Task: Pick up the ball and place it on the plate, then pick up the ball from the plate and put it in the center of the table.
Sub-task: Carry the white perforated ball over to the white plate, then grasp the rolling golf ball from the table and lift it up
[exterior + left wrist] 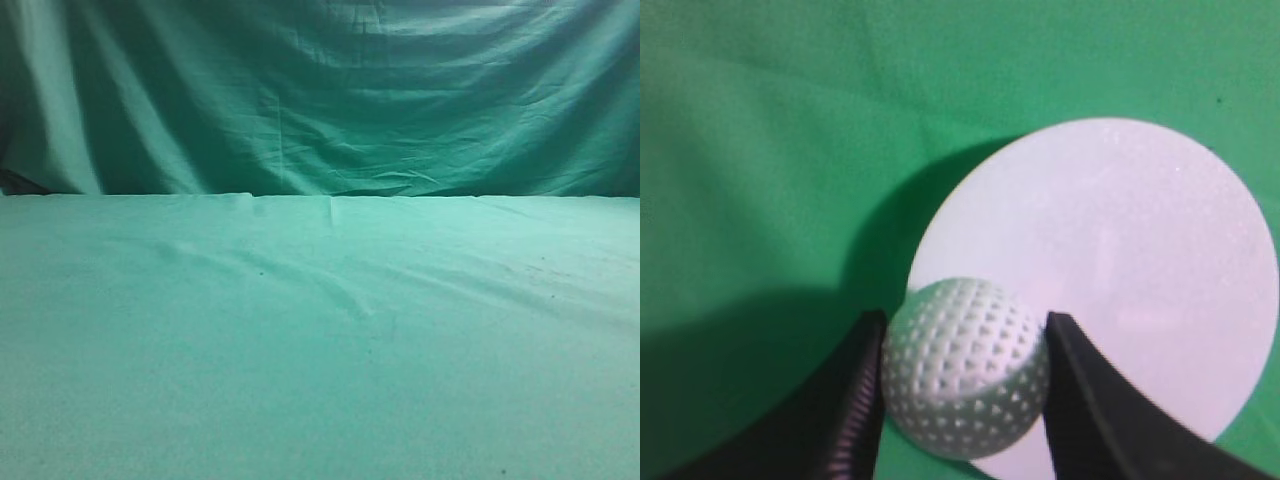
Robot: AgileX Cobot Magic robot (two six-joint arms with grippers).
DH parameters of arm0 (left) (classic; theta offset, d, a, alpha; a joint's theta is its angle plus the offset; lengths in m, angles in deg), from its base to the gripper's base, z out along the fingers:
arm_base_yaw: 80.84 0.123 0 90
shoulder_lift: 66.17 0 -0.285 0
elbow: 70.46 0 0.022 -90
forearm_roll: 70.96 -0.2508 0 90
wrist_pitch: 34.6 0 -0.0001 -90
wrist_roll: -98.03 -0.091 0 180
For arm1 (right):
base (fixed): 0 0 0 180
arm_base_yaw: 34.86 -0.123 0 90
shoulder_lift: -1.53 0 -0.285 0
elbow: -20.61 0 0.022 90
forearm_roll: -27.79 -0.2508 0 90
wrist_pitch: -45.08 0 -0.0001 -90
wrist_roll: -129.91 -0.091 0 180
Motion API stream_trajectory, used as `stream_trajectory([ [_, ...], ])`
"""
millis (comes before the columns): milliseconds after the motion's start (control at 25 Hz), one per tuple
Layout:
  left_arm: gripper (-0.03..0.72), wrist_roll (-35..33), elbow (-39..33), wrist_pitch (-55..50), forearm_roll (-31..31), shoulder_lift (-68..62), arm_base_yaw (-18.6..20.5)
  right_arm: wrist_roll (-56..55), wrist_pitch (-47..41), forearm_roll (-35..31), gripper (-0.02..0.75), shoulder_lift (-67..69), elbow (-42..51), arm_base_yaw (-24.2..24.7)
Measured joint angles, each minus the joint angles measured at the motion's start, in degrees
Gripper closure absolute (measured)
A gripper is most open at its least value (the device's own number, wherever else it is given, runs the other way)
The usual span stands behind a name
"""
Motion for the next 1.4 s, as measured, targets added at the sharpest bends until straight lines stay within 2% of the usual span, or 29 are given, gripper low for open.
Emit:
stream_trajectory([
  [240,0.375,-0.67,0.00,2.52,1.92,-1.31,0.00,0.00,0.00,0.00,0.682,0.00,0.00,0.00],
  [400,0.375,-6.76,0.00,2.95,8.94,-1.31,0.00,0.00,0.00,0.00,0.682,0.00,0.00,0.00],
  [560,0.096,-14.51,0.00,3.08,18.29,-1.31,0.00,0.00,0.00,0.00,0.682,0.00,0.00,0.00],
  [640,0.033,-15.77,1.29,1.62,19.91,-1.40,0.00,0.00,0.00,0.00,0.682,0.00,0.00,0.00],
  [760,0.044,-16.78,5.30,-2.69,21.46,-1.66,0.00,0.00,0.00,0.00,0.682,0.00,0.00,0.00],
  [880,0.234,-19.64,10.52,-9.27,25.76,-1.74,0.00,0.00,0.00,0.00,0.682,0.00,0.00,0.00],
  [920,0.321,-21.65,12.22,-11.69,27.79,-1.74,0.00,0.00,0.00,0.00,0.682,0.00,0.00,0.00],
  [1040,0.577,-29.43,14.85,-16.12,37.73,-0.74,0.00,0.00,0.00,0.00,0.682,0.00,0.00,0.00],
  [1080,0.622,-32.03,14.96,-16.82,40.49,0.19,0.00,0.00,0.00,0.00,0.682,0.00,0.00,0.00],
  [1160,0.688,-36.83,15.18,-17.27,44.60,2.51,-0.13,0.00,0.00,0.00,0.682,0.00,0.00,0.00],
  [1400,0.688,-40.15,14.49,-17.49,44.98,12.18,-2.39,0.00,0.00,0.00,0.682,0.00,0.00,0.00],
])
